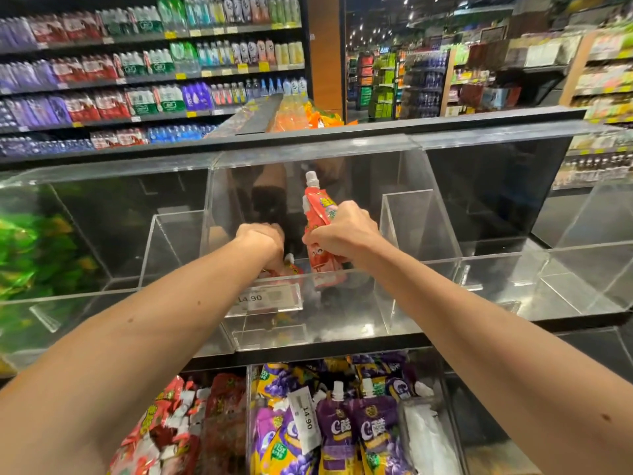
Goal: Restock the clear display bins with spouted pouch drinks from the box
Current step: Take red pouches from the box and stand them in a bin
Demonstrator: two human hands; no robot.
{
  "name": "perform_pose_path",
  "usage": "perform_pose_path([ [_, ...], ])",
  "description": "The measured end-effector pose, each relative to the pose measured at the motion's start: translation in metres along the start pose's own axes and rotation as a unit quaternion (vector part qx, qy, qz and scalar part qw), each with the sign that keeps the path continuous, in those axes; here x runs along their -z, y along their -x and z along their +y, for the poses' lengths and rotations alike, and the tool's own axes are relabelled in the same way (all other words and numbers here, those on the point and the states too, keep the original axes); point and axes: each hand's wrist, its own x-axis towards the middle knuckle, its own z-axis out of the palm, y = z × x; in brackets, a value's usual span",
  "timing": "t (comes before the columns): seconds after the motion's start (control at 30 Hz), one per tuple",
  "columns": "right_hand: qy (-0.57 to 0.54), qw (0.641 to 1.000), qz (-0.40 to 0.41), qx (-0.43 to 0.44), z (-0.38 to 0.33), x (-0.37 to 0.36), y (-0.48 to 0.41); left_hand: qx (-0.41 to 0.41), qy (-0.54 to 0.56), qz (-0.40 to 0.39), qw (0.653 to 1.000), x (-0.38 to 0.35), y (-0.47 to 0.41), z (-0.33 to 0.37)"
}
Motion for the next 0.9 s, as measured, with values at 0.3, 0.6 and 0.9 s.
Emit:
perform_pose_path([
  [0.3,-0.073,0.996,-0.033,-0.046,-0.005,-0.002,-0.003,-0.18,0.534,-0.221,0.796,0.019,0.011,-0.025],
  [0.6,-0.008,0.99,-0.104,-0.096,-0.011,-0.006,-0.008,-0.009,0.402,-0.046,0.915,0.001,0.003,-0.009],
  [0.9,0.216,0.949,-0.215,-0.075,-0.016,-0.012,-0.028,-0.048,0.304,-0.146,0.94,0.003,-0.025,0.014],
])
